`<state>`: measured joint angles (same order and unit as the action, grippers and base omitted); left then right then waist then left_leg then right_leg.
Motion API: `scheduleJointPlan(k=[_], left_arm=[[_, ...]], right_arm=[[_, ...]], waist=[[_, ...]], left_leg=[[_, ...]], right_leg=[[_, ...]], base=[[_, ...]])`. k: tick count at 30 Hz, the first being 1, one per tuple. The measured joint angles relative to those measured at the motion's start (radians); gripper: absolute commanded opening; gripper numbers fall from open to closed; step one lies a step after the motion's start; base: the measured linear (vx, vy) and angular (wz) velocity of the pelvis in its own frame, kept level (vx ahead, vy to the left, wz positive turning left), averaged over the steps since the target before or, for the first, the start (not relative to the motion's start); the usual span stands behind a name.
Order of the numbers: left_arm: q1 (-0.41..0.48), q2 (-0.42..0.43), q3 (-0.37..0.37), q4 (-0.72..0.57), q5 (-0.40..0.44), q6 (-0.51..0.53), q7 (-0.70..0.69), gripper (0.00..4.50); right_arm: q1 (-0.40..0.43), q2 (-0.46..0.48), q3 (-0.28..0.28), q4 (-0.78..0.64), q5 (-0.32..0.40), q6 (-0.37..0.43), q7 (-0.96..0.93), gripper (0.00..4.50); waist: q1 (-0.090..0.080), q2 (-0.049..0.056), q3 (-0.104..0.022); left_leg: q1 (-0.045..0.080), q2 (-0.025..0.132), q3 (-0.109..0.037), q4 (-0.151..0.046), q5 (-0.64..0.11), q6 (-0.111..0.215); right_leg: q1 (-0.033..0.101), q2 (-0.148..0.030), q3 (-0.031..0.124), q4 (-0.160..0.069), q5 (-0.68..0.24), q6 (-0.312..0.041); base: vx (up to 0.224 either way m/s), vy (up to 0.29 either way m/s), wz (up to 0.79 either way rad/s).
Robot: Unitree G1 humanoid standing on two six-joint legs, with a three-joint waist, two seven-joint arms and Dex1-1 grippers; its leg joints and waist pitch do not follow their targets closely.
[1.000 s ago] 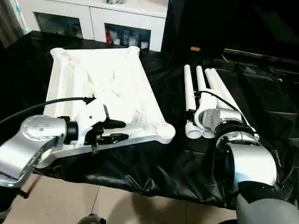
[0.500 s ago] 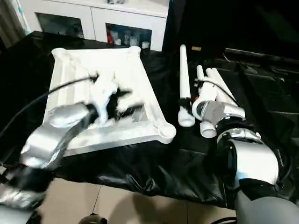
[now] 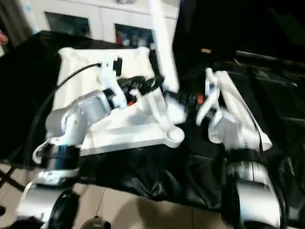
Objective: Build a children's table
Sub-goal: Pick table leg
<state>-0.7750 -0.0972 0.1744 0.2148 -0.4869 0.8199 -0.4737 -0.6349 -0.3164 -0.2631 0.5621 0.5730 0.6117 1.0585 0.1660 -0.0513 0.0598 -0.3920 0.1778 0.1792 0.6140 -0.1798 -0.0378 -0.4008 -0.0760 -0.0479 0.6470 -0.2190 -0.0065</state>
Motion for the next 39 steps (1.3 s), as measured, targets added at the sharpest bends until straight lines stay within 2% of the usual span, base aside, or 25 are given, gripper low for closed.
scheduleJointPlan(k=[2, 6, 13, 15, 18, 20, 28, 30, 33, 34, 39], left_arm=[[-0.024, -0.021, 0.025, 0.001, -0.049, 0.027, 0.0, 4.5], [-0.047, -0.028, 0.029, -0.005, -0.109, 0.052, -0.001, 4.5], [-0.047, -0.029, 0.045, -0.003, -0.11, 0.075, 0.02, 4.5], [-0.047, -0.029, 0.045, -0.004, -0.118, 0.077, 0.027, 4.23], [-0.047, -0.029, 0.044, -0.005, -0.14, 0.078, 0.035, 4.16], [-0.047, -0.029, 0.045, -0.006, -0.147, 0.079, 0.036, 3.87], [-0.047, -0.029, 0.045, -0.018, -0.147, 0.077, 0.034, 3.43], [-0.047, -0.029, 0.044, -0.018, -0.148, 0.075, 0.033, 3.14], [-0.047, -0.026, 0.043, -0.018, -0.15, 0.073, 0.031, 2.97], [-0.047, -0.025, 0.043, -0.018, -0.15, 0.072, 0.03, 2.71], [-0.047, -0.017, 0.038, -0.023, -0.151, 0.069, 0.026, 2.43]], right_arm=[[0.013, -0.002, 0.0, -0.068, 0.034, 0.023, 0.028, 1.87], [0.057, -0.012, -0.001, -0.182, 0.072, 0.063, 0.046, 1.87], [0.098, -0.013, 0.001, -0.271, 0.105, 0.118, 0.037, 1.87], [0.098, -0.013, 0.001, -0.286, 0.111, 0.125, 0.035, 1.87], [0.102, -0.013, 0.001, -0.293, 0.121, 0.129, 0.028, 1.87], [0.114, -0.013, 0.003, -0.309, 0.124, 0.131, 0.027, 1.87], [0.127, -0.012, 0.018, -0.326, 0.128, 0.15, 0.014, 1.87], [0.127, -0.012, 0.018, -0.326, 0.128, 0.15, 0.012, 1.87], [0.127, -0.012, 0.018, -0.327, 0.13, 0.15, 0.009, 1.87], [0.127, -0.012, 0.018, -0.328, 0.13, 0.15, 0.009, 1.87], [0.127, -0.017, 0.021, -0.345, 0.132, 0.15, 0.009, 1.87]], waist=[[0.003, 0.0, 0.0], [0.003, 0.0, 0.0], [0.001, 0.0, 0.0], [0.0, 0.0, 0.0], [0.001, 0.0, 0.0], [0.002, 0.0, 0.0], [0.001, 0.0, 0.0], [0.001, 0.0, 0.0], [0.001, 0.0, 0.0], [0.001, 0.0, 0.0], [0.001, 0.0, 0.0]], left_leg=[[0.0, 0.0, 0.0, 0.001, 0.001, 0.001], [0.003, 0.0, 0.0, 0.001, 0.0, -0.002], [0.003, 0.0, 0.0, 0.001, 0.001, -0.003], [0.003, 0.0, 0.0, 0.0, 0.001, -0.003], [0.002, 0.0, 0.0, 0.0, 0.001, -0.003], [0.002, 0.0, 0.0, 0.0, 0.001, -0.003], [0.001, 0.0, 0.0, -0.001, 0.001, -0.003], [0.001, 0.0, 0.0, -0.002, 0.001, -0.003], [0.001, -0.001, 0.0, -0.003, 0.001, -0.003], [0.001, -0.001, 0.0, -0.003, 0.001, -0.003], [0.001, -0.001, 0.0, -0.005, 0.001, -0.003]], right_leg=[[0.001, 0.0, 0.0, 0.0, 0.001, -0.001], [0.004, 0.0, 0.0, -0.001, 0.003, -0.001], [0.004, 0.0, 0.0, -0.002, 0.005, 0.002], [0.004, 0.0, 0.0, -0.002, 0.005, 0.002], [0.003, 0.0, 0.0, -0.002, 0.005, 0.002], [0.003, 0.0, 0.0, -0.003, 0.005, 0.002], [0.003, 0.0, 0.0, -0.004, 0.005, 0.002], [0.003, 0.0, 0.0, -0.005, 0.005, 0.002], [0.003, 0.0, 0.0, -0.006, 0.005, 0.002], [0.003, 0.0, 0.0, -0.006, 0.005, 0.002], [0.003, 0.0, 0.0, -0.008, 0.005, 0.002]], base=[[0.0, 0.0, 0.0], [0.0, 0.0, 0.0], [0.0, 0.0, 0.0], [0.0, 0.0, 0.0], [0.0, 0.0, 0.0], [0.0, 0.0, 0.0], [0.0, 0.0, 0.0], [0.0, 0.0, 0.0], [0.0, 0.0, 0.0], [0.0, 0.0, 0.0], [0.0, 0.0, 0.0]])
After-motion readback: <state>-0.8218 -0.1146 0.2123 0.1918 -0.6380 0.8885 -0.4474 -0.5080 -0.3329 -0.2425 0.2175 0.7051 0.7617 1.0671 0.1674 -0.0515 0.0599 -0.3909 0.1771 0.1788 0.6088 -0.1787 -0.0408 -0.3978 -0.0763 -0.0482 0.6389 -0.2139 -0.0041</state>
